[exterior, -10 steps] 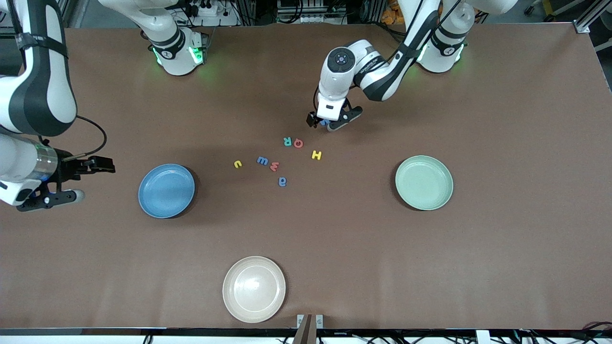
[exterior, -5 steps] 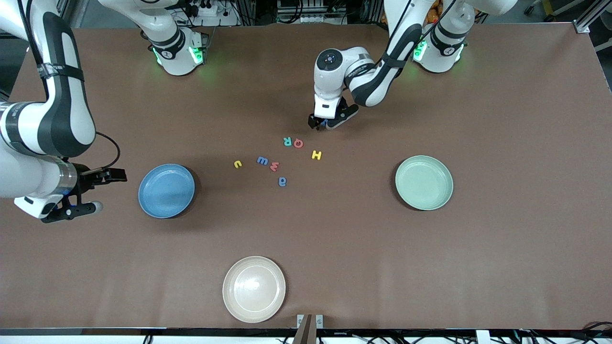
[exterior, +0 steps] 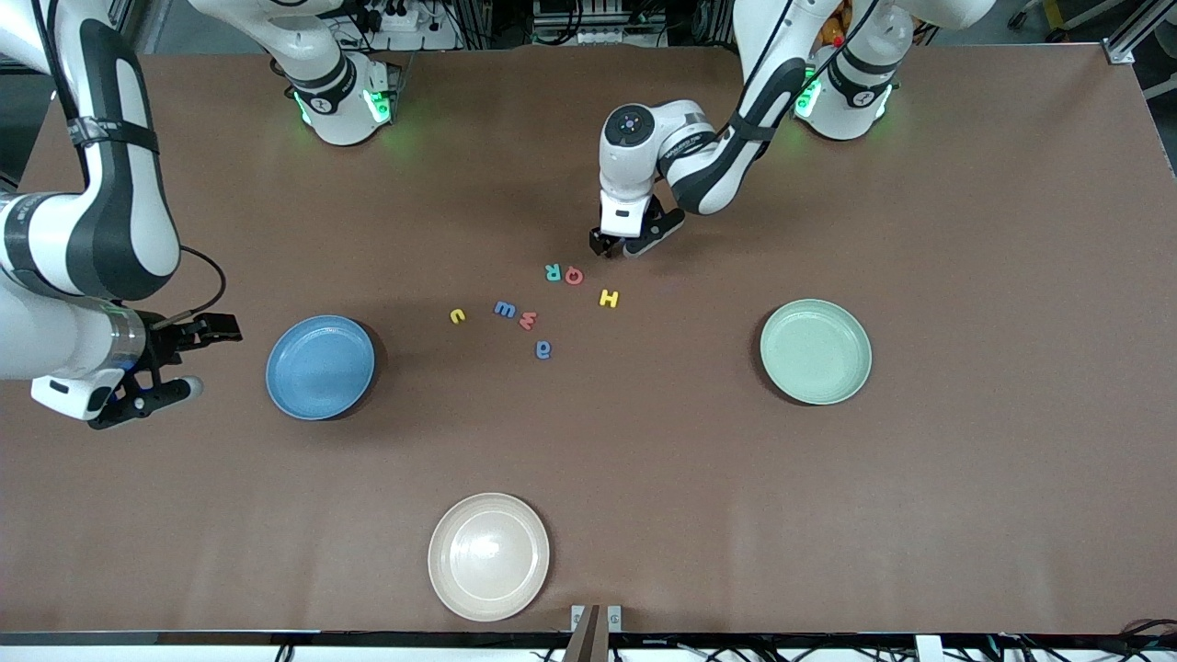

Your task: Sort upper and lower case letters into plates

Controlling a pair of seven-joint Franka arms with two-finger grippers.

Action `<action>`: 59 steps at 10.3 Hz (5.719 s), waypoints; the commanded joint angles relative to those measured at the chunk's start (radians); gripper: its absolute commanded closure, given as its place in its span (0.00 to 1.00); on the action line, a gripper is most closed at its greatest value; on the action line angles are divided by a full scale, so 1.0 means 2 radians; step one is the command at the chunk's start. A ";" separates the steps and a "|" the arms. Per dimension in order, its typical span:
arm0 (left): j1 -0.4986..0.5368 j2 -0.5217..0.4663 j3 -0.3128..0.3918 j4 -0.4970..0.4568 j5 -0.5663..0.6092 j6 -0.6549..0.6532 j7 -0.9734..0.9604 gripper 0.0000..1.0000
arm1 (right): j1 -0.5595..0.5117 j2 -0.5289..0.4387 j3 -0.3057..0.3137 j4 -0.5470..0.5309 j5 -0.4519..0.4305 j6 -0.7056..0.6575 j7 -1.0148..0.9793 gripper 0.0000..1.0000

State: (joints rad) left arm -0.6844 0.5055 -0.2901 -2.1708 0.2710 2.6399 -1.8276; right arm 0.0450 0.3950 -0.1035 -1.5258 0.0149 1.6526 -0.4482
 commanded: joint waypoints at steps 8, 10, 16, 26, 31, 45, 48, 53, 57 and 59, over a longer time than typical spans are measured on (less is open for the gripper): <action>-0.010 0.000 -0.003 0.008 0.017 -0.025 -0.039 0.32 | 0.014 0.007 0.002 -0.002 0.030 0.010 -0.074 0.00; -0.017 0.000 -0.004 0.009 0.017 -0.030 -0.044 0.32 | 0.040 0.009 0.002 -0.002 0.030 0.019 -0.070 0.00; -0.014 -0.004 -0.018 0.009 0.017 -0.031 -0.049 0.37 | 0.095 0.012 0.002 -0.004 0.029 0.027 -0.074 0.00; -0.008 -0.004 -0.015 0.010 0.018 -0.048 -0.020 0.65 | 0.152 -0.003 0.004 -0.106 0.030 0.144 -0.075 0.00; 0.015 -0.016 -0.014 0.035 0.018 -0.100 0.025 0.68 | 0.221 -0.016 0.003 -0.193 0.041 0.237 -0.032 0.00; 0.340 -0.055 -0.018 0.096 -0.010 -0.248 0.579 0.66 | 0.293 0.003 0.004 -0.359 0.042 0.476 0.117 0.00; 0.338 -0.049 -0.018 0.100 -0.011 -0.248 0.580 0.00 | 0.287 0.017 0.004 -0.359 0.052 0.492 0.117 0.00; 0.333 -0.050 -0.040 0.102 -0.023 -0.250 0.587 0.00 | 0.288 0.024 0.004 -0.355 0.088 0.494 0.117 0.00; 0.335 -0.022 -0.052 0.127 -0.044 -0.249 0.605 0.00 | 0.287 0.023 0.004 -0.355 0.088 0.494 0.117 0.13; 0.330 -0.011 -0.054 0.149 -0.044 -0.249 0.599 0.00 | 0.287 0.024 0.004 -0.354 0.088 0.494 0.117 1.00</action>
State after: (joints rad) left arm -0.0234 0.4560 -0.3917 -1.9202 0.2072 2.1490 -0.6489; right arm 0.6229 0.4376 -0.1018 -2.2326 0.1709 2.6327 -0.2166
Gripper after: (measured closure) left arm 0.000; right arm 0.295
